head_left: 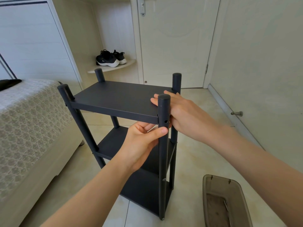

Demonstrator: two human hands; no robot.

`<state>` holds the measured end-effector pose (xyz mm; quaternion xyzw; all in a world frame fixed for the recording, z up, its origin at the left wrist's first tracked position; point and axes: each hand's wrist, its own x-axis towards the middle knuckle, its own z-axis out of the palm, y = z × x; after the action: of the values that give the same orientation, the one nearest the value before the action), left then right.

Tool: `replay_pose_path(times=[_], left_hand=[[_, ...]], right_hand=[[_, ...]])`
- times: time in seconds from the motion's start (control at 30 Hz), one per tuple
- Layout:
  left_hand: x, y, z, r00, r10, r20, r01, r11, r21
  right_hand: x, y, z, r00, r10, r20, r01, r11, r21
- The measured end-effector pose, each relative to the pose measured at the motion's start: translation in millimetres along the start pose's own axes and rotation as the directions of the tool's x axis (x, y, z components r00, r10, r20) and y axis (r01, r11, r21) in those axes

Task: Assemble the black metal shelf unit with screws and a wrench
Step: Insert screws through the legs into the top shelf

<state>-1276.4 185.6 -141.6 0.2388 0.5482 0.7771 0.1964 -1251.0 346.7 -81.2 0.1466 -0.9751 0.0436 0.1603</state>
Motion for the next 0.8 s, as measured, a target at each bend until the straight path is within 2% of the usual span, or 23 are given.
replay_pose_path(times=[0.17, 0.3, 0.37, 0.47, 0.53, 0.6, 0.63, 0.67, 0.7, 0.73, 0.77, 0.8], left_hand=[[1.2, 1.3, -0.9, 0.999, -0.015, 0.031, 0.015, 1.000, 0.011], [2.2, 2.0, -2.9, 0.998, -0.015, 0.053, 0.016, 1.000, -0.005], [2.5, 2.6, -3.9, 0.997, -0.012, 0.070, 0.013, 1.000, -0.017], [3.5, 1.0, -4.8, 0.999, -0.015, 0.042, 0.015, 1.000, -0.008], [3.0, -0.6, -5.0, 0.999, -0.022, 0.026, 0.023, 1.000, -0.021], [2.4, -0.9, -4.5, 0.999, -0.032, 0.019, 0.033, 0.999, -0.038], [2.2, -1.1, -4.5, 0.999, -0.036, 0.013, 0.037, 0.998, -0.045], [2.1, -1.1, -4.7, 0.999, -0.039, 0.008, 0.039, 0.998, -0.048], [2.0, -0.8, -4.6, 0.999, -0.042, 0.003, 0.042, 0.998, -0.050], [2.1, -0.6, -4.4, 0.999, -0.046, 0.000, 0.046, 0.998, -0.050], [1.9, -0.6, -4.2, 0.999, -0.051, -0.002, 0.051, 0.998, -0.048], [1.6, -0.8, -3.7, 0.998, -0.056, -0.004, 0.056, 0.998, -0.037]], right_hand=[[-0.7, -1.6, 2.6, 1.000, 0.000, -0.014, -0.001, 0.999, -0.033], [-1.4, 2.9, 10.8, 0.996, -0.026, -0.089, 0.017, 0.995, -0.100], [-2.7, 3.3, 13.2, 0.984, -0.061, -0.166, 0.039, 0.990, -0.134], [-4.3, 9.2, 19.0, 0.927, -0.118, -0.357, 0.075, 0.988, -0.132], [-4.8, 16.0, 17.6, 0.928, -0.060, -0.368, 0.044, 0.998, -0.053], [-6.1, 25.6, 16.4, 0.937, 0.099, -0.335, -0.079, 0.994, 0.072], [-6.7, 29.9, 16.3, 0.912, 0.217, -0.349, -0.167, 0.972, 0.166], [-6.5, 31.5, 15.8, 0.858, 0.367, -0.359, -0.264, 0.916, 0.303], [-5.4, 31.2, 14.7, 0.782, 0.539, -0.313, -0.360, 0.801, 0.479], [-3.4, 29.4, 12.8, 0.703, 0.690, -0.171, -0.422, 0.598, 0.681], [-0.3, 26.3, 10.4, 0.649, 0.759, 0.042, -0.429, 0.321, 0.844], [3.1, 23.8, 8.9, 0.634, 0.734, 0.242, -0.396, 0.040, 0.917]])
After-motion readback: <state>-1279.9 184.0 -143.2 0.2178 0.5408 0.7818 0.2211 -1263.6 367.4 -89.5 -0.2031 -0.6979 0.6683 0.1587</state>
